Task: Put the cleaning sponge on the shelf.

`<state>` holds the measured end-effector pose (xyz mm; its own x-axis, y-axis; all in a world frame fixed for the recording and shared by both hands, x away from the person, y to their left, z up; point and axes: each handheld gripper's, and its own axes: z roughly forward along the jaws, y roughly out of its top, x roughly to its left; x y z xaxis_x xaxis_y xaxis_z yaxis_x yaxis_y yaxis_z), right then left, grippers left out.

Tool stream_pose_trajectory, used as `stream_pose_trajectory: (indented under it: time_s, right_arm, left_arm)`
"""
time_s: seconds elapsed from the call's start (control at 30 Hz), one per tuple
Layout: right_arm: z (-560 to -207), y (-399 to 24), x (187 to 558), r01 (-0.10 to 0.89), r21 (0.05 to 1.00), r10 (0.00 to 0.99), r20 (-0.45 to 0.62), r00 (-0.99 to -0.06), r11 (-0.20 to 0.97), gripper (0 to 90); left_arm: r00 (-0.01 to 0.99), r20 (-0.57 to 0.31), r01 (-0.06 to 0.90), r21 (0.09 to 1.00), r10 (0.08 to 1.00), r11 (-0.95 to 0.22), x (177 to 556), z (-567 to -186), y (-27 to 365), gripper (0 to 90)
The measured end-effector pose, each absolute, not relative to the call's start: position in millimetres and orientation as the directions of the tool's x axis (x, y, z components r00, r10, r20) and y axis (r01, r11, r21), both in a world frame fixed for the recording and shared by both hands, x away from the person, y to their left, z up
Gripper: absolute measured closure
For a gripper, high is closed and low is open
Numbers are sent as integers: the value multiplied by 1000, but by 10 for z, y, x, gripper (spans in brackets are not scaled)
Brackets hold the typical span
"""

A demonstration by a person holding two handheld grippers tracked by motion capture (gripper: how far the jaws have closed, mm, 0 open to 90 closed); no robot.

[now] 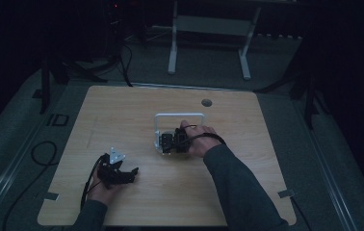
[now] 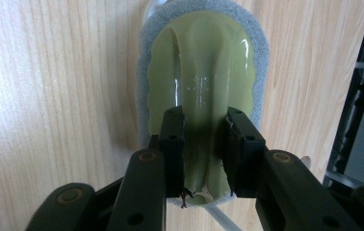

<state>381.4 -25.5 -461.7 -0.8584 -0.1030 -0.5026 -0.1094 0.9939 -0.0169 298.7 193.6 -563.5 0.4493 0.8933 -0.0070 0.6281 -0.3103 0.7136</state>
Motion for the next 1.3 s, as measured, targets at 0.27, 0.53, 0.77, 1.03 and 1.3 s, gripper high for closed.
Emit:
stream_pose_trajectory:
  time_s: [0.27,0.53,0.77,1.03,1.3]
  right_arm:
    - [-4643,-235,3834,-103,-23,-100,-505,-857,994,717]
    - [-4643,-250,3868,-88,-14,-83,-508,-857,996,715]
    - [-4664,-249,3899,-78,-7,-70,-536,-842,997,716]
    - [-4715,-236,3921,-69,-12,-63,-578,-814,998,726]
    - [-4738,-247,3959,-58,0,-47,-591,-805,998,732]
  left_arm:
    - [449,-7,628,714,893,-310,2987,-5636,1936,138]
    - [450,-7,628,714,893,-311,2987,-5636,1936,138]
    - [450,-7,627,715,893,-310,2988,-5637,1936,138]
    - [449,-7,627,714,893,-310,2987,-5636,1936,138]
    - [451,-7,628,713,893,-312,2987,-5635,1938,138]
